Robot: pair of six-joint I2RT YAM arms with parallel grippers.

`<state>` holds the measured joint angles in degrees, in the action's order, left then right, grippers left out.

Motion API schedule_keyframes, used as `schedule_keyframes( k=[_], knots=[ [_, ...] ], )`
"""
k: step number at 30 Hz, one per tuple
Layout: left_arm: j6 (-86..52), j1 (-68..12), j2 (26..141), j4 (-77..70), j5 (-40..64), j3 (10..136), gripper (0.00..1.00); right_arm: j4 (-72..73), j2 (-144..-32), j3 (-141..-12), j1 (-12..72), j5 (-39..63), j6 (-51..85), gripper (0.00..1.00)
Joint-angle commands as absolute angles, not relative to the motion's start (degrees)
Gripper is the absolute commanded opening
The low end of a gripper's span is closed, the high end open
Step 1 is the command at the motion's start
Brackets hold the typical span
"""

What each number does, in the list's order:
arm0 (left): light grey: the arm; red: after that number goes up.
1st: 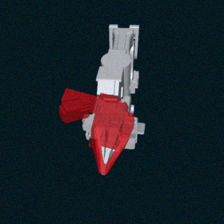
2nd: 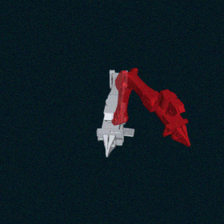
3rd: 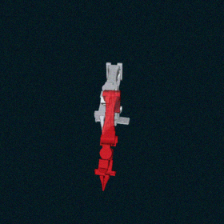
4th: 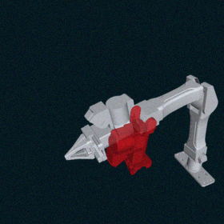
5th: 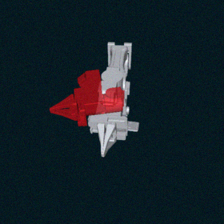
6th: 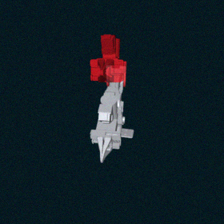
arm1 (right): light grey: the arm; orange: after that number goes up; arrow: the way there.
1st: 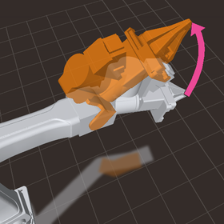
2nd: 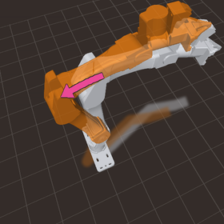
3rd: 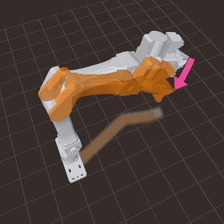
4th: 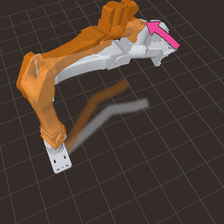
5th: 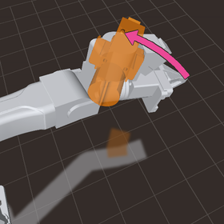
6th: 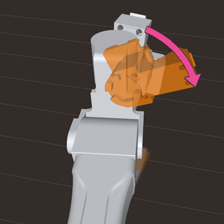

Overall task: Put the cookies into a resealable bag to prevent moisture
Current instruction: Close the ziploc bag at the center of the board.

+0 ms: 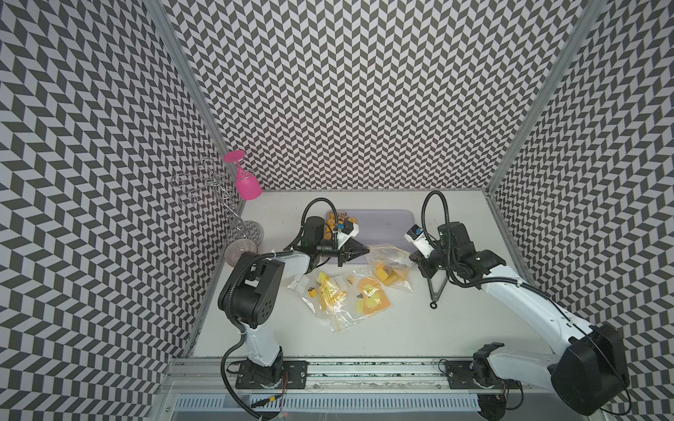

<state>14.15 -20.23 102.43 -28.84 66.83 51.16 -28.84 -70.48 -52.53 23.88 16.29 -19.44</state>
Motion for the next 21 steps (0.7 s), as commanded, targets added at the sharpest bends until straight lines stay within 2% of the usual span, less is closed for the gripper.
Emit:
schedule_keyframes(
  k=[1, 3, 7, 8, 10, 13, 14, 15, 16, 20, 21],
  knots=[
    [15.34, -20.15, 103.10, -27.96, 66.99, 52.21, 0.00, -27.92, -69.81, -52.29, 24.08, 16.27, -19.93, 0.00],
    [15.34, -20.13, 103.11, -27.71, 66.95, 52.30, 0.00, -28.12, -69.67, -52.28, 24.03, 16.09, -20.42, 0.02],
    [15.68, -20.13, 103.29, -27.08, 67.68, 52.55, 0.00, -28.35, -69.71, -52.55, 24.15, 16.73, -22.04, 0.37],
    [15.85, -20.21, 103.31, -26.83, 67.68, 52.64, 0.00, -28.22, -69.85, -52.54, 24.18, 16.84, -22.14, 0.43],
    [16.02, -20.14, 103.41, -26.38, 67.68, 52.82, 0.00, -28.04, -70.24, -52.64, 24.15, 16.57, -22.33, 0.46],
    [15.89, -20.16, 103.62, -26.12, 67.76, 53.14, 0.00, -27.87, -70.98, -53.08, 24.26, 16.19, -22.33, 0.44],
    [15.80, -20.20, 103.70, -26.04, 67.84, 53.17, 0.00, -27.91, -71.29, -53.32, 24.26, 16.08, -22.41, 0.38],
    [15.67, -20.15, 103.73, -26.01, 68.00, 53.28, 0.00, -27.99, -71.62, -53.50, 24.24, 16.13, -22.48, 0.25],
    [15.64, -20.13, 103.77, -25.74, 68.47, 53.50, 0.00, -28.35, -71.99, -53.81, 24.25, 16.26, -22.59, 0.02],
    [14.90, -20.26, 103.43, -24.94, 69.78, 54.12, 0.00, -29.84, -73.05, -54.91, 24.33, 16.28, -22.76, 0.01],
    [14.65, -20.24, 103.42, -24.37, 70.17, 54.60, 0.00, -29.65, -72.93, -54.72, 24.43, 16.33, -22.90, 0.11]
  ],
)
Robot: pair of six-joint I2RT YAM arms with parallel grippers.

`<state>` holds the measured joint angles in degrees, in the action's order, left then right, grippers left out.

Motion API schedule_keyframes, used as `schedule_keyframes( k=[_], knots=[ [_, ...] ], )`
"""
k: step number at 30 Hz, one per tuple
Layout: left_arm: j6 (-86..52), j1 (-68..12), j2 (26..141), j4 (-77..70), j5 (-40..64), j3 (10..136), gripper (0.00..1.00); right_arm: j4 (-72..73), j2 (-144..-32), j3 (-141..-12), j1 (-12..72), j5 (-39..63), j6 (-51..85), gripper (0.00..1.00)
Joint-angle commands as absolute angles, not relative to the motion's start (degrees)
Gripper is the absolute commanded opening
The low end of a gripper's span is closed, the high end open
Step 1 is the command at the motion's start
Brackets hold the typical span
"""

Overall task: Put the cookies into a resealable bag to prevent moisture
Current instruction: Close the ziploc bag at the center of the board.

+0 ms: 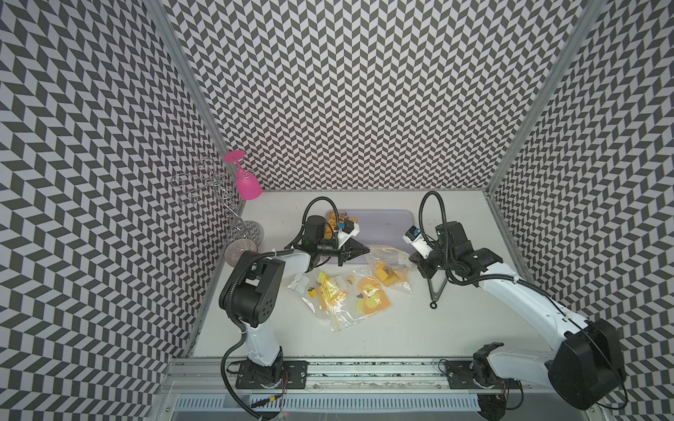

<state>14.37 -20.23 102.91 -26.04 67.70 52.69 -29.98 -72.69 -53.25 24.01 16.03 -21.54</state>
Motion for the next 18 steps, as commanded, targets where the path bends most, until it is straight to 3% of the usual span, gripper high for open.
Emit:
schedule_keyframes(
  k=[1, 3, 5, 6, 7, 8, 9, 10, 11, 12, 13, 14, 15, 16, 17, 18],
  knots=[
    [14.76, -20.30, 103.36, -23.19, 70.22, 55.21, 0.00, -29.25, -72.66, -54.59, 24.40, 16.43, -22.93, 0.20],
    [16.57, -20.42, 103.26, -20.60, 70.66, 55.81, 0.00, -28.32, -72.11, -54.24, 24.43, 16.99, -22.88, 0.34],
    [16.60, -20.51, 102.93, -20.35, 69.82, 55.76, 0.00, -27.19, -71.75, -53.82, 24.40, 17.43, -22.93, 0.36],
    [16.97, -20.51, 102.98, -20.14, 70.04, 55.83, 0.00, -26.71, -71.64, -53.62, 24.47, 17.64, -22.92, 0.29],
    [17.35, -20.55, 102.98, -19.95, 70.05, 55.73, 0.00, -26.45, -71.74, -53.57, 24.49, 17.88, -22.97, 0.11],
    [17.00, -20.62, 103.00, -19.95, 69.73, 55.84, 0.00, -26.46, -71.82, -53.68, 24.47, 17.93, -23.03, 0.00],
    [16.92, -20.65, 102.97, -19.95, 69.68, 55.77, 0.00, -26.54, -72.12, -53.85, 24.51, 18.02, -23.16, 0.00],
    [16.87, -20.59, 102.85, -19.95, 69.56, 55.79, 0.00, -26.70, -72.25, -54.03, 24.50, 17.90, -23.26, 0.08],
    [16.75, -20.65, 102.85, -20.03, 69.37, 55.78, 0.00, -26.72, -72.46, -54.13, 24.51, 17.56, -23.29, 0.24],
    [16.42, -20.60, 102.94, -20.25, 69.19, 55.86, 0.00, -26.59, -72.51, -54.14, 24.51, 17.11, -23.32, 0.29],
    [16.10, -20.58, 102.97, -20.38, 69.16, 55.81, 0.00, -26.54, -72.65, -54.18, 24.46, 17.07, -23.49, 0.24],
    [16.05, -20.59, 103.01, -20.39, 69.13, 55.81, 0.00, -26.54, -72.74, -54.23, 24.47, 17.34, -23.67, 0.09],
    [16.16, -20.65, 102.99, -20.58, 69.42, 55.68, 0.00, -26.66, -72.90, -54.36, 24.54, 17.57, -23.82, 0.00],
    [16.10, -20.65, 102.80, -20.95, 69.92, 55.55, 0.00, -26.80, -73.06, -54.56, 24.61, 17.73, -23.95, 0.00],
    [16.10, -20.60, 102.70, -21.08, 70.05, 55.42, 0.00, -26.72, -73.15, -54.66, 24.68, 17.71, -23.91, 0.05],
    [16.12, -20.63, 102.66, -21.25, 70.20, 55.37, 0.00, -26.56, -73.14, -54.75, 24.76, 17.51, -23.83, 0.21]
  ],
)
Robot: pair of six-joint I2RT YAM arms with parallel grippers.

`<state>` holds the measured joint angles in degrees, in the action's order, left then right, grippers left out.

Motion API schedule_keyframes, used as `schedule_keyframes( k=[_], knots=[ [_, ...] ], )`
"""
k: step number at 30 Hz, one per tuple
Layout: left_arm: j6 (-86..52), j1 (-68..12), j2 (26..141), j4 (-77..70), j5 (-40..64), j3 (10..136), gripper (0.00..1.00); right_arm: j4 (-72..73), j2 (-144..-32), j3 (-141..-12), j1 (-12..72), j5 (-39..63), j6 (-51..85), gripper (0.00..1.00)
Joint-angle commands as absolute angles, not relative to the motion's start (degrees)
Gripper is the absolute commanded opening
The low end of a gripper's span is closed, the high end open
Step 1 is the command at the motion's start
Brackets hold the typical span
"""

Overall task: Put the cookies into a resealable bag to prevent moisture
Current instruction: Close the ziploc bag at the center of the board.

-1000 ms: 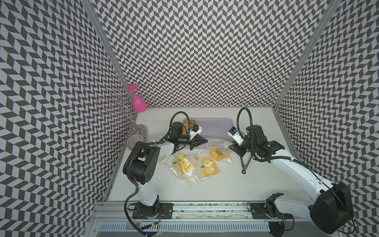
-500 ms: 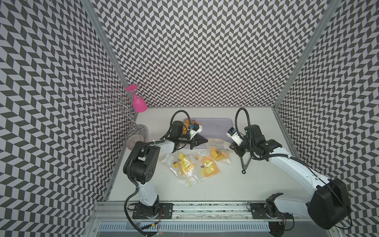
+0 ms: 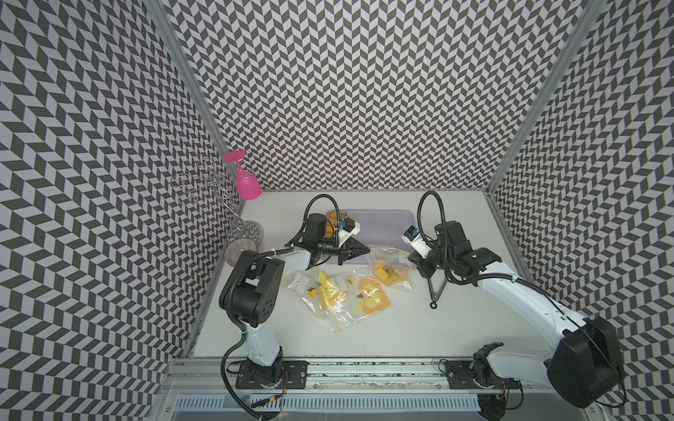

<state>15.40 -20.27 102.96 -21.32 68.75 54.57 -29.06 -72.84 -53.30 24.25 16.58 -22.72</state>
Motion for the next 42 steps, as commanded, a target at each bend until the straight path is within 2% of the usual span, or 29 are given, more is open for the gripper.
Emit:
schedule_keyframes(
  k=[1, 3, 4, 5, 6, 7, 8, 10, 11, 12, 13, 15, 16, 18, 19, 20, 21, 22, 24, 25, 26, 28, 30, 31, 32, 33, 37, 40, 42],
  knots=[
    [16.16, -20.63, 102.59, -21.27, 70.31, 55.32, 0.00, -26.16, -73.05, -54.67, 24.86, 17.24, -23.83, 0.20],
    [16.16, -20.63, 102.57, -21.35, 70.33, 55.20, 0.00, -25.68, -73.16, -54.60, 24.94, 17.79, -24.06, 0.00],
    [16.12, -20.63, 102.57, -21.44, 70.49, 55.22, 0.00, -25.50, -73.23, -54.67, 24.96, 18.01, -24.17, 0.00],
    [16.08, -20.63, 102.54, -21.60, 70.50, 55.12, 0.00, -25.33, -73.43, -54.74, 25.05, 18.02, -24.18, 0.07],
    [16.00, -20.61, 102.50, -21.66, 70.57, 55.15, 0.00, -25.07, -73.50, -54.72, 25.19, 17.87, -24.17, 0.19],
    [16.00, -20.73, 102.47, -21.71, 70.57, 55.05, 0.00, -24.88, -73.61, -54.76, 25.39, 17.65, -24.17, 0.15],
    [16.14, -20.67, 102.40, -21.76, 70.61, 54.94, 0.00, -24.79, -73.74, -54.83, 25.41, 17.70, -24.30, 0.04],
    [16.03, -20.66, 102.31, -21.97, 70.67, 54.84, 0.00, -25.09, -74.32, -55.18, 25.46, 17.75, -24.49, 0.00],
    [16.08, -20.69, 102.35, -21.94, 70.81, 54.86, 0.00, -25.26, -74.59, -55.40, 25.63, 17.50, -24.44, 0.06],
    [16.20, -20.70, 102.37, -21.93, 70.99, 54.87, 0.00, -25.36, -74.75, -55.59, 25.72, 17.09, -24.42, 0.20],
    [16.34, -20.71, 102.33, -21.88, 71.17, 54.84, 0.00, -25.40, -74.85, -55.64, 25.84, 16.58, -24.49, 0.19],
    [16.69, -20.68, 102.24, -21.82, 71.53, 54.86, 0.00, -25.74, -75.09, -55.89, 26.01, 16.52, -24.72, 0.01],
    [16.73, -20.70, 102.35, -21.78, 71.62, 54.84, 0.00, -25.92, -75.25, -56.06, 26.00, 16.43, -24.78, 0.01],
    [17.03, -20.71, 102.31, -21.55, 71.72, 54.91, 0.00, -25.97, -75.30, -56.34, 26.18, 15.96, -24.79, 0.20],
    [17.22, -20.70, 102.33, -21.24, 71.66, 54.98, 0.00, -25.87, -75.29, -56.40, 26.36, 15.74, -24.83, 0.17],
    [17.46, -20.60, 102.29, -20.93, 71.73, 55.08, 0.00, -25.93, -75.24, -56.43, 26.41, 15.82, -25.00, 0.06],
    [17.82, -20.60, 102.24, -20.52, 71.85, 55.18, 0.00, -26.08, -75.40, -56.66, 26.47, 15.91, -25.18, 0.00],
    [18.11, -20.61, 102.23, -20.16, 71.88, 55.29, 0.00, -26.38, -75.64, -56.92, 26.63, 15.70, -25.44, 0.00],
    [18.94, -20.67, 102.18, -19.12, 72.02, 55.57, 0.00, -27.04, -76.10, -57.62, 27.03, 14.46, -25.67, 0.23],
    [19.70, -20.64, 102.19, -18.37, 72.22, 55.76, 0.00, -27.36, -76.30, -57.94, 27.40, 13.49, -25.85, 0.24],
    [20.05, -20.72, 102.06, -17.91, 72.33, 55.85, 0.00, -27.71, -76.49, -58.24, 27.62, 12.99, -25.83, 0.23],
    [20.27, -20.59, 101.99, -17.62, 72.34, 55.98, 0.00, -29.11, -76.99, -59.13, 27.86, 13.09, -26.23, 0.00],
    [20.30, -20.70, 101.81, -17.17, 71.92, 56.20, 0.00, -30.81, -77.64, -60.30, 28.17, 12.24, -26.25, 0.00],
    [20.26, -20.72, 101.65, -16.85, 71.74, 56.42, 0.00, -31.60, -77.87, -60.92, 28.38, 11.12, -26.19, 0.11],
    [20.29, -20.68, 101.55, -16.60, 71.55, 56.51, 0.00, -31.93, -77.92, -60.93, 28.54, 10.08, -26.25, 0.25],
    [20.80, -20.63, 101.27, -16.13, 71.44, 56.64, 0.00, -32.11, -77.79, -60.77, 28.93, 9.15, -26.40, 0.31],
    [22.27, -20.61, 101.10, -13.73, 70.93, 58.01, 0.00, -32.00, -77.09, -59.70, 29.44, 8.61, -26.80, 0.42],
    [23.81, -20.61, 101.40, -11.53, 70.93, 59.53, 0.00, -31.64, -76.76, -59.11, 29.47, 7.65, -26.64, 0.43],
    [25.27, -20.65, 101.65, -9.77, 71.01, 60.68, 0.00, -31.85, -76.82, -59.36, 29.45, 6.38, -26.15, 0.39]
  ],
)
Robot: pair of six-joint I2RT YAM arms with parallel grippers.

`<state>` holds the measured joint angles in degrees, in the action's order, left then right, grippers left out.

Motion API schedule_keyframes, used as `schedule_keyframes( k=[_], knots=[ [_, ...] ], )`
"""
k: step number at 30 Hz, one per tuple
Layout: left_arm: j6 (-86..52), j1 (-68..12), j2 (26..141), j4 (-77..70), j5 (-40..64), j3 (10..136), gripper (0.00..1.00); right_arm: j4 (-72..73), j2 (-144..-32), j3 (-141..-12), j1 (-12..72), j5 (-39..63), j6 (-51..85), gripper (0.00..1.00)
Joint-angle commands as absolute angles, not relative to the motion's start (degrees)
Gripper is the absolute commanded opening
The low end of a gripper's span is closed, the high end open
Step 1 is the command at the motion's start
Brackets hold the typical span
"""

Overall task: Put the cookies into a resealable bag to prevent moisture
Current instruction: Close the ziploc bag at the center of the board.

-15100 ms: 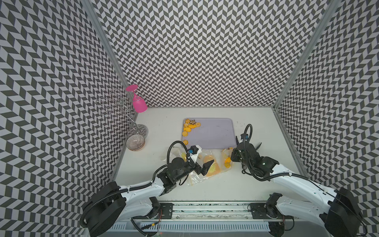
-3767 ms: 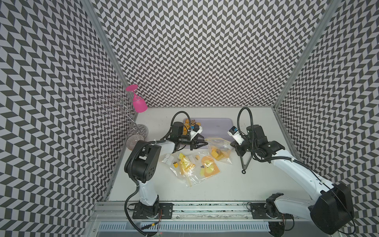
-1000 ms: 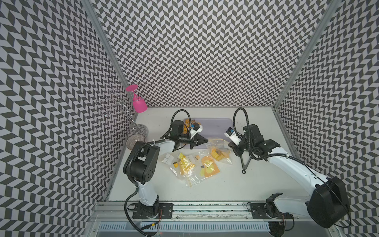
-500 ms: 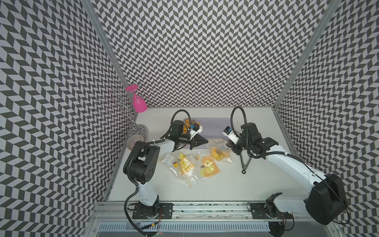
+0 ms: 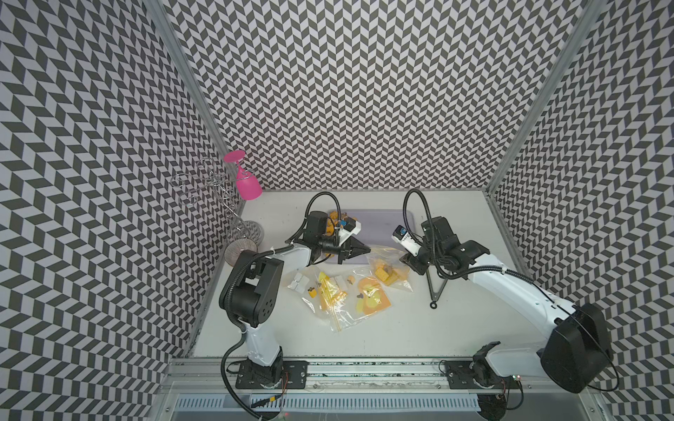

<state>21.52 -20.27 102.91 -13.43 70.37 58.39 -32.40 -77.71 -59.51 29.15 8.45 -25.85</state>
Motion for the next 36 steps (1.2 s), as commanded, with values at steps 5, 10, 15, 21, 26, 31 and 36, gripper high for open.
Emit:
schedule_keyframes(
  k=[5, 10, 15, 21, 26, 31, 36],
  knots=[
    [28.69, -20.43, 102.20, -5.26, 70.84, 63.51, 0.00, -34.29, -76.98, -61.01, 29.47, 5.26, -25.12, 0.00],
    [30.26, -20.16, 101.72, -3.63, 69.43, 63.60, 0.00, -38.49, -75.47, -61.34, 29.58, 6.55, -23.96, 0.00],
    [30.08, -20.14, 99.24, -4.74, 65.24, 62.12, 0.00, -45.19, -72.52, -61.03, 29.61, 11.12, -22.31, 0.00],
    [26.44, -20.17, 96.21, -11.29, 61.55, 58.68, 0.00, -51.53, -72.26, -61.03, 29.58, 12.89, -21.67, 0.00],
    [27.11, -20.44, 96.96, -11.09, 64.40, 58.80, 0.00, -52.16, -72.85, -62.66, 29.61, 10.57, -21.70, 0.00],
    [28.66, -21.52, 98.46, -9.44, 67.69, 60.11, 0.00, -47.29, -72.78, -62.07, 29.54, 11.99, -22.56, 0.18],
    [29.08, -21.77, 98.77, -8.90, 68.38, 60.38, 0.00, -44.05, -73.89, -62.20, 29.67, 11.77, -23.46, 0.38]
  ],
)
